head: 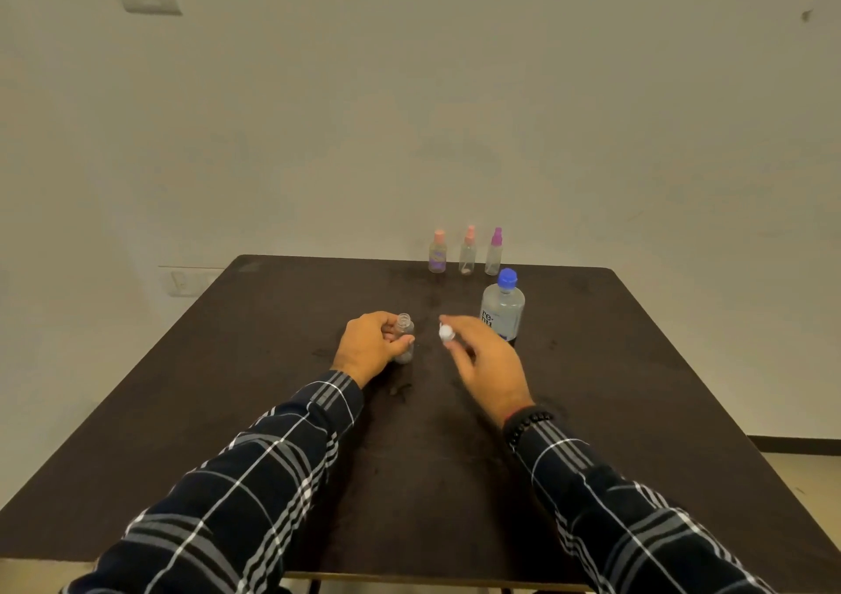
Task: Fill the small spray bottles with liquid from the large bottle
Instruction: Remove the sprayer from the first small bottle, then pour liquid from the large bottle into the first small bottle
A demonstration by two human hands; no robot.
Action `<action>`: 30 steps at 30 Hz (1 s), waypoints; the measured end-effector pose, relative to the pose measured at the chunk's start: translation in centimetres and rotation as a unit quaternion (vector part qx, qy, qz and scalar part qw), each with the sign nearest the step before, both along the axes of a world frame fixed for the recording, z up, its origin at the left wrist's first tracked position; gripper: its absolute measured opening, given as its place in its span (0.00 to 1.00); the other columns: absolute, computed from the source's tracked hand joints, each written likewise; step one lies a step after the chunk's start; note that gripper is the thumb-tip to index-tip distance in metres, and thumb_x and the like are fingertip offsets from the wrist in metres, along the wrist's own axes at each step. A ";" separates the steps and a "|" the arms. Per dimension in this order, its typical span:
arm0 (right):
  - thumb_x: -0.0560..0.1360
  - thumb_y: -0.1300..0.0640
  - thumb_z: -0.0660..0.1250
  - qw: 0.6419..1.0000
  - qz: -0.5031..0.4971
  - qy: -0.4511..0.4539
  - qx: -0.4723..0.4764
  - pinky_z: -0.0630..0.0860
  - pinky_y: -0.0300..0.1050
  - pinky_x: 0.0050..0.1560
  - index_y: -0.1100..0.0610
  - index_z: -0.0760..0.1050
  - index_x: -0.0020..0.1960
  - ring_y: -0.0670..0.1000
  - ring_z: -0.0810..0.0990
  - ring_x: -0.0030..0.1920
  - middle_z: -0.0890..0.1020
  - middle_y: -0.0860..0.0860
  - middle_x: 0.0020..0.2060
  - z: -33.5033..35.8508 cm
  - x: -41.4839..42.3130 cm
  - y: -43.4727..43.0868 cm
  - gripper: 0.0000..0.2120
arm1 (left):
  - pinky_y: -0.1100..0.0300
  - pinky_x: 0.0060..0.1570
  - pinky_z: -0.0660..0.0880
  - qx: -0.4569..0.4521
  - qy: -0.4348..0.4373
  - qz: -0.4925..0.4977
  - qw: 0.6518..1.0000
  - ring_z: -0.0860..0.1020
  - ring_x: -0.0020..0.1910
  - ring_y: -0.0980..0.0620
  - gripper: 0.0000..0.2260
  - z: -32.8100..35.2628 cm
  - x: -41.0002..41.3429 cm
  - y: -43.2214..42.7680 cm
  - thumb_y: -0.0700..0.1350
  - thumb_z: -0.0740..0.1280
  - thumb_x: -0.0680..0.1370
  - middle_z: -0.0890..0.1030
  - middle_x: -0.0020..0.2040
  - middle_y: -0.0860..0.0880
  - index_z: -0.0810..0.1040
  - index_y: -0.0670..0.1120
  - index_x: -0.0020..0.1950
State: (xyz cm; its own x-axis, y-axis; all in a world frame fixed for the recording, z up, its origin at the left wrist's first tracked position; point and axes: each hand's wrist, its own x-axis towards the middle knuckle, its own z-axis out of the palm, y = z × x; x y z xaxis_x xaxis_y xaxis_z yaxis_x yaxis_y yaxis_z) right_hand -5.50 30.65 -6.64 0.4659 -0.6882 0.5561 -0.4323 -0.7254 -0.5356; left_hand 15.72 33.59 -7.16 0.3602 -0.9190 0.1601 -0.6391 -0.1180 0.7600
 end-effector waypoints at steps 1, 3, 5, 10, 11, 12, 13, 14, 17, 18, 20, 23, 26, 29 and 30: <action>0.81 0.55 0.65 0.997 0.002 0.072 0.018 0.72 0.37 0.65 0.49 0.75 0.69 0.42 0.76 0.63 0.80 0.44 0.63 -0.7 -0.2 0.0 0.17 | 0.55 0.58 0.81 -0.003 0.007 -0.003 1.000 0.84 0.46 0.56 0.14 0.0 0.0 0.0 0.47 0.78 0.74 0.86 0.46 0.52 0.84 0.47 0.58; 0.81 0.54 0.65 0.977 -0.004 0.206 0.053 0.71 0.42 0.67 0.47 0.73 0.72 0.46 0.75 0.67 0.78 0.45 0.67 -1.6 -0.2 -0.2 0.19 | 0.58 0.58 0.80 -0.004 0.015 -0.007 1.000 0.84 0.47 0.57 0.16 -0.1 0.0 0.1 0.46 0.77 0.74 0.86 0.48 0.53 0.83 0.46 0.61; 0.80 0.54 0.65 0.961 -0.014 0.268 0.068 0.70 0.44 0.67 0.45 0.71 0.73 0.48 0.74 0.69 0.76 0.46 0.69 -1.7 -0.2 -0.6 0.22 | 0.60 0.58 0.80 0.007 0.019 -0.013 1.000 0.83 0.49 0.59 0.18 -0.2 0.0 0.2 0.47 0.76 0.75 0.85 0.51 0.52 0.81 0.46 0.64; 0.79 0.55 0.65 0.987 -0.054 0.116 -0.093 0.80 0.46 0.55 0.48 0.77 0.66 0.46 0.80 0.57 0.82 0.45 0.58 1.0 -1.9 0.2 0.15 | 0.56 0.69 0.73 0.013 0.095 -0.042 0.994 0.77 0.68 0.50 0.36 0.4 0.5 0.4 0.47 0.75 0.76 0.78 0.68 0.47 0.62 0.45 0.80; 0.79 0.56 0.66 0.987 -0.086 0.044 -0.125 0.81 0.45 0.49 0.49 0.77 0.62 0.46 0.81 0.51 0.82 0.45 0.54 1.6 -2.7 0.3 0.13 | 0.54 0.71 0.70 0.012 0.099 -0.050 0.994 0.74 0.71 0.49 0.39 0.6 0.7 0.4 0.49 0.76 0.76 0.75 0.72 0.48 0.59 0.46 0.81; 0.79 0.55 0.66 0.986 -0.122 -0.026 -0.115 0.80 0.44 0.46 0.49 0.76 0.61 0.45 0.79 0.48 0.80 0.45 0.52 2.3 -3.4 0.1 0.11 | 0.54 0.72 0.67 0.004 0.100 -0.050 0.994 0.71 0.74 0.50 0.42 0.8 0.8 0.5 0.51 0.76 0.75 0.73 0.75 0.49 0.57 0.47 0.82; 0.79 0.54 0.66 0.981 -0.157 -0.087 -0.072 0.79 0.43 0.46 0.49 0.74 0.61 0.44 0.78 0.47 0.78 0.45 0.52 2.9 -4.1 -0.3 0.12 | 0.54 0.74 0.66 -0.016 0.094 -0.036 0.995 0.69 0.75 0.51 0.42 1.0 0.8 0.7 0.54 0.75 0.75 0.70 0.76 0.50 0.56 0.48 0.83; 0.78 0.51 0.66 0.973 -0.185 -0.135 -0.015 0.78 0.43 0.47 0.48 0.72 0.63 0.44 0.77 0.49 0.76 0.44 0.53 3.4 -4.6 -1.0 0.14 | 0.53 0.74 0.65 -0.056 0.074 -0.012 0.996 0.67 0.76 0.52 0.41 1.2 0.5 0.9 0.57 0.74 0.76 0.69 0.77 0.51 0.57 0.49 0.82; 0.75 0.46 0.72 0.960 -0.193 -0.139 0.149 0.77 0.46 0.59 0.50 0.65 0.72 0.47 0.76 0.60 0.72 0.47 0.65 3.5 -5.2 -3.5 0.30 | 0.50 0.69 0.72 -0.219 -0.083 0.019 0.972 0.71 0.70 0.52 0.29 2.5 -2.1 1.1 0.56 0.68 0.79 0.72 0.71 0.51 0.66 0.50 0.77; 0.74 0.46 0.74 0.957 -0.166 -0.120 0.203 0.75 0.48 0.64 0.51 0.63 0.75 0.49 0.74 0.64 0.71 0.49 0.69 3.1 -5.2 -4.2 0.34 | 0.51 0.66 0.73 -0.239 -0.125 -0.005 0.963 0.72 0.66 0.53 0.26 3.2 -3.5 0.7 0.54 0.67 0.79 0.74 0.68 0.51 0.68 0.51 0.76; 0.72 0.49 0.76 0.948 -0.113 -0.098 0.280 0.73 0.50 0.68 0.52 0.62 0.77 0.51 0.73 0.68 0.71 0.50 0.71 1.8 -4.9 -5.1 0.38 | 0.51 0.62 0.76 -0.233 -0.140 -0.074 0.960 0.74 0.61 0.55 0.23 4.3 -6.7 -0.5 0.52 0.67 0.80 0.76 0.64 0.53 0.70 0.52 0.75; 0.71 0.51 0.78 0.936 -0.071 -0.131 0.320 0.75 0.54 0.67 0.49 0.67 0.74 0.51 0.77 0.66 0.77 0.48 0.67 0.3 -4.5 -5.7 0.35 | 0.51 0.65 0.75 -0.171 -0.037 -0.124 0.977 0.76 0.63 0.55 0.24 4.8 -10.0 -3.0 0.50 0.67 0.81 0.74 0.70 0.53 0.67 0.53 0.78; 0.72 0.54 0.77 0.936 -0.079 -0.140 0.313 0.76 0.54 0.66 0.49 0.69 0.73 0.50 0.78 0.64 0.79 0.49 0.65 0.2 -4.3 -5.9 0.32 | 0.54 0.74 0.67 -0.101 0.018 -0.146 0.984 0.70 0.74 0.50 0.24 5.7 -11.7 -5.3 0.47 0.64 0.84 0.70 0.77 0.49 0.65 0.51 0.80; 0.73 0.55 0.76 0.935 -0.085 -0.136 0.316 0.77 0.53 0.65 0.50 0.69 0.72 0.51 0.78 0.64 0.79 0.50 0.64 0.7 -4.2 -5.8 0.31 | 0.56 0.71 0.70 -0.080 0.030 -0.133 0.987 0.75 0.69 0.49 0.20 6.5 -12.2 -6.9 0.43 0.63 0.84 0.76 0.71 0.47 0.71 0.52 0.77; 0.73 0.55 0.76 0.936 -0.087 -0.130 0.314 0.77 0.53 0.65 0.51 0.69 0.72 0.52 0.78 0.64 0.79 0.51 0.64 0.8 -4.2 -5.7 0.31 | 0.55 0.69 0.72 -0.092 0.042 -0.115 0.988 0.78 0.65 0.49 0.19 6.5 -12.2 -7.2 0.42 0.65 0.83 0.80 0.68 0.47 0.75 0.51 0.73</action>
